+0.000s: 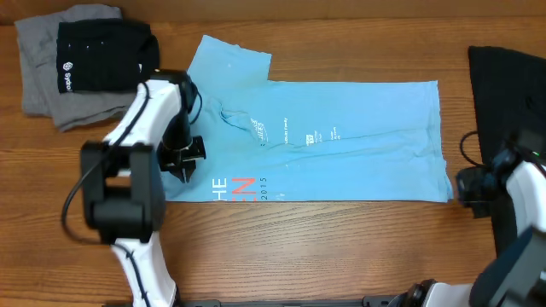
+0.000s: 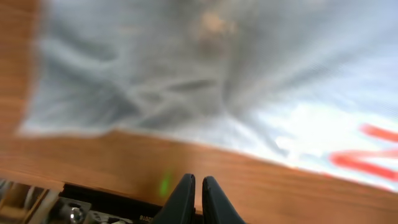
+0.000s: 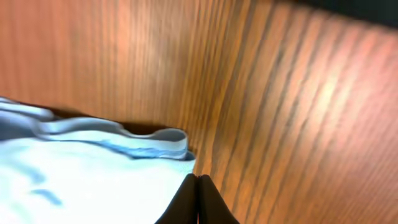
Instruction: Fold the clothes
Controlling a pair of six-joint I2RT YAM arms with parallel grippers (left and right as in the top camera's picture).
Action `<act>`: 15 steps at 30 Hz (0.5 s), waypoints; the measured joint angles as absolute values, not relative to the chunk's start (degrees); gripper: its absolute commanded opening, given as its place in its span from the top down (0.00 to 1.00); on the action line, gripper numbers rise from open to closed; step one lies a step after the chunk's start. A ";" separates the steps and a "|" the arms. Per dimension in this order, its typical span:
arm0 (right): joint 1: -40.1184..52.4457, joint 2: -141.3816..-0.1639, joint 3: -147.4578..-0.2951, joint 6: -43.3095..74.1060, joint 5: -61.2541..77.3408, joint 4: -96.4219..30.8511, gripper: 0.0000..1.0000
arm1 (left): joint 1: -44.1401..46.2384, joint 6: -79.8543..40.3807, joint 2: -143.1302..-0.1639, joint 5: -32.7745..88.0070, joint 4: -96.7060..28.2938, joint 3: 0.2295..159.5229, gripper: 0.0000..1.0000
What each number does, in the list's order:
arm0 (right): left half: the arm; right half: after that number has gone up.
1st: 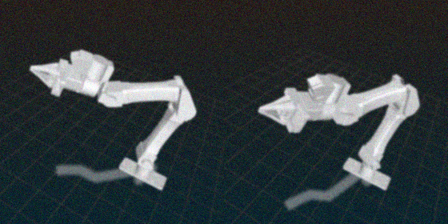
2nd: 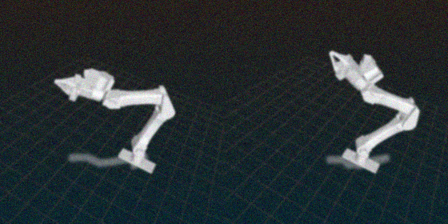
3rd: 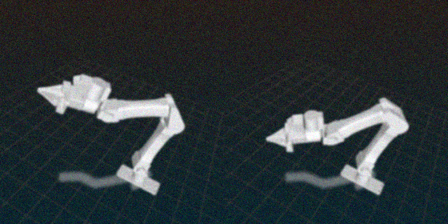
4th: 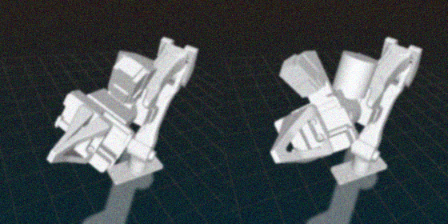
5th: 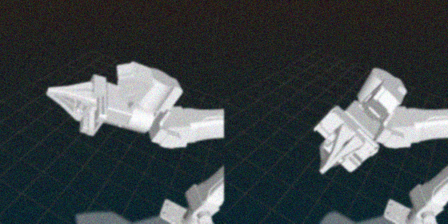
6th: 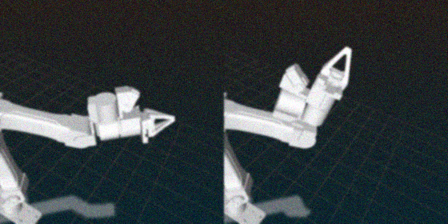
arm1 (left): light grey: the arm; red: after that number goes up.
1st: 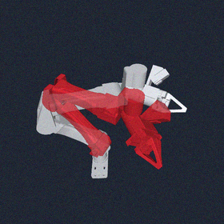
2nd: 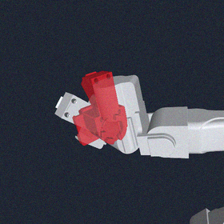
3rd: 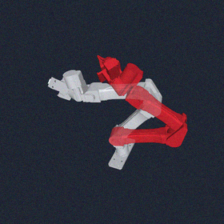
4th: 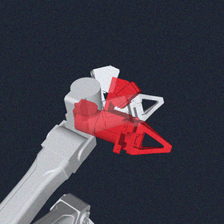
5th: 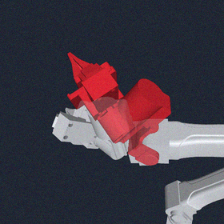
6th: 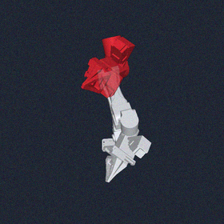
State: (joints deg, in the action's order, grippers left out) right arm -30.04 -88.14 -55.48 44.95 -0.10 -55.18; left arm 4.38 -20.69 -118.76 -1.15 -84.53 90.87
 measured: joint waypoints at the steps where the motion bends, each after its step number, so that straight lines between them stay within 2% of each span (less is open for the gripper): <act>1: -30.13 -86.46 -55.48 44.93 -0.47 -55.20 0.96 | 4.51 -20.95 -116.81 -1.17 -84.23 90.83 0.82; 2: -30.22 -84.68 -55.48 44.88 -0.49 -55.11 0.96 | 4.64 -21.15 -114.19 -1.30 -83.61 90.80 0.74; 3: -30.24 -82.78 -55.51 44.58 -0.43 -54.92 0.91 | 4.89 -21.39 -111.92 -1.52 -82.52 90.78 0.60; 4: -30.22 -81.12 -55.53 43.88 -0.25 -54.48 0.83 | 5.08 -21.63 -109.75 -1.65 -81.08 90.78 0.36; 5: -30.22 -79.79 -55.66 42.85 0.32 -53.56 0.70 | 5.32 -21.63 -107.81 -1.85 -79.24 90.78 0.05; 6: -30.24 -78.85 -56.01 41.60 1.23 -52.90 0.53 | 5.67 -21.58 -105.86 -1.96 -76.93 90.78 0.00; 8: -30.22 -77.52 -57.63 39.55 4.05 -50.61 0.21 | 6.07 -21.34 -103.24 -2.00 -72.97 90.83 0.00; 10: -29.89 -77.21 -59.77 38.06 6.46 -48.77 0.06 | 6.42 -20.60 -101.86 -1.96 -69.01 91.26 0.00; 12: -29.04 -77.19 -62.76 36.38 9.19 -45.19 0.00 | 6.42 -19.07 -101.71 -1.89 -64.55 92.38 0.02; 13: -28.53 -77.19 -63.90 35.86 10.00 -43.42 0.00 | 6.42 -18.24 -101.71 -1.89 -62.13 92.90 0.07; 14: -27.31 -77.19 -65.52 35.59 10.87 -40.60 0.00 | 6.39 -17.34 -101.73 -1.91 -59.51 93.69 0.18; 15: -26.65 -77.17 -66.43 35.29 11.46 -39.46 0.00 | 6.39 -16.03 -101.73 -1.93 -56.93 95.02 0.20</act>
State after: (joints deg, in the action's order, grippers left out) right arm -26.65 -77.17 -66.43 35.29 11.46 -39.46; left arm 6.39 -16.03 -101.73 -1.93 -56.93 95.02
